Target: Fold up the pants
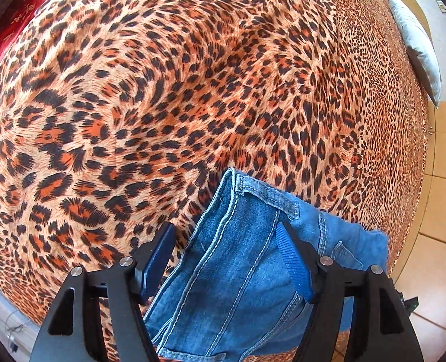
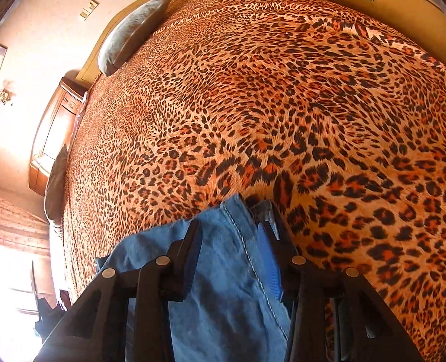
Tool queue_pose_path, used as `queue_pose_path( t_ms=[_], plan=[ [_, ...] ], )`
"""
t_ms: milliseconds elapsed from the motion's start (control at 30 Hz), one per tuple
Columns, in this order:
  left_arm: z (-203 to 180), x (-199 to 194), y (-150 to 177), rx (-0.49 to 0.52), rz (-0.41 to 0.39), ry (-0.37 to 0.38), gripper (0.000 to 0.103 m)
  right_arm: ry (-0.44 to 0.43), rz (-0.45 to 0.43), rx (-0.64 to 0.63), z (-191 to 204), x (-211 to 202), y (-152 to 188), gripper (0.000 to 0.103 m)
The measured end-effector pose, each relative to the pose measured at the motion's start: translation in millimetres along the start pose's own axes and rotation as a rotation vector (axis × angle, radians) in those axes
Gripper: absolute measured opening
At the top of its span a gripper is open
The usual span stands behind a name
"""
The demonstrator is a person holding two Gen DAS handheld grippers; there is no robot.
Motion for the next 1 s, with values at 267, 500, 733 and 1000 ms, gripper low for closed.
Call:
queue_pose_path(
  t_ms=[267,500,733,1000],
  plan=[
    [-22,10,-2,0.047,-0.027,-0.071,0.042,0.121,0.06,-0.182,21,34,-5,0.024],
    [-35,4,12,0.143,-0.071,-0.165,0.018,0.147,0.027,-0.193,1,10,0,0.01],
    [-35,5,4,0.128,-0.03,-0.179,0.027,0.152,-0.017,-0.017,-32,5,-2,0.007],
    [-18,-28,3,0.082,-0.066,-0.101,0.053,-0.007,0.039,-0.347,67,-9,17,0.025]
  ],
)
Point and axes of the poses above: each gripper's, at about its wrist camera, not at the fingertips, and x roughly the way its jaws point, z to its left, y to its underside, the point moved 4 cm from there along x, roughly the way its jaws point, and after that the axes turned 2 degrees about x, right-handed, at the moved point
